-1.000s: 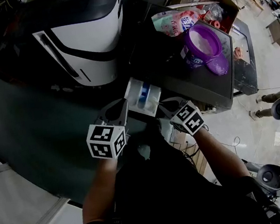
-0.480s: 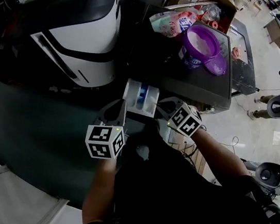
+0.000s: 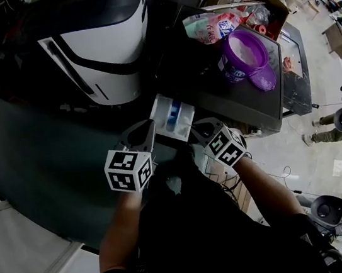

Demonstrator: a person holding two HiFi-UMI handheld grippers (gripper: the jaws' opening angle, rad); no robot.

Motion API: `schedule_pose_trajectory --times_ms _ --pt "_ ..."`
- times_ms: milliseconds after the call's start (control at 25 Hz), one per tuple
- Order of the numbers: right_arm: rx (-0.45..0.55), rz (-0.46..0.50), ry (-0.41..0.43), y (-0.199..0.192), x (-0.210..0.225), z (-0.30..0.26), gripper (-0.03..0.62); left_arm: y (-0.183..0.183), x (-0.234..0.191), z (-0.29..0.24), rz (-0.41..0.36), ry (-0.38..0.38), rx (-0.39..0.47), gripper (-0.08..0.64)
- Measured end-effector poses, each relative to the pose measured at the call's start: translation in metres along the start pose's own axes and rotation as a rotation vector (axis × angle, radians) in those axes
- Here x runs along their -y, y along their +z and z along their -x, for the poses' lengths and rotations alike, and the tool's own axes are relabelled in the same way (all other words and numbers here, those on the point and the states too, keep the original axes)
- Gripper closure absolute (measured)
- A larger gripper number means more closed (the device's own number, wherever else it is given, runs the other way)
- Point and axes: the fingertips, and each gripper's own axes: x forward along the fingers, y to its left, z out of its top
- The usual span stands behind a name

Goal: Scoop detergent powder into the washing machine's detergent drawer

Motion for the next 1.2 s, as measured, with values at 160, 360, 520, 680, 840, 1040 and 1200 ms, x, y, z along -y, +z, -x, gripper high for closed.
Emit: schedule_pose_trajectory --times_ms 160,360,520,680,840,1040,1200 --pt "-0.013 0.055 -0.020 0.001 -0.001 0.001 0.572 -0.001 0.001 0.001 -0.001 -0.001 -0.001 0.554" --pt "-0.027 0.121 -0.037 0.002 -0.005 0.001 0.572 -0.002 0.002 0.003 -0.001 0.000 -0.002 0.554" --pt "-0.029 0.136 -0.034 0.002 -0.008 0.000 0.572 -0.004 0.001 0.005 0.000 0.003 -0.004 0.554" --pt "-0.034 0.129 -0.029 0.000 -0.010 0.000 0.572 -0.005 0.001 0.007 0.002 0.004 -0.005 0.554" --pt "-0.037 0.142 -0.037 -0.001 -0.011 0.001 0.572 -0.007 0.002 0.009 0.002 0.004 -0.007 0.554" --pt "-0.042 0.153 -0.040 -0.003 -0.012 0.002 0.572 -0.009 0.005 0.009 -0.001 0.001 -0.011 0.554" --pt "-0.041 0.156 -0.056 -0.003 -0.010 0.004 0.572 -0.009 0.007 0.010 -0.005 -0.004 -0.013 0.554"
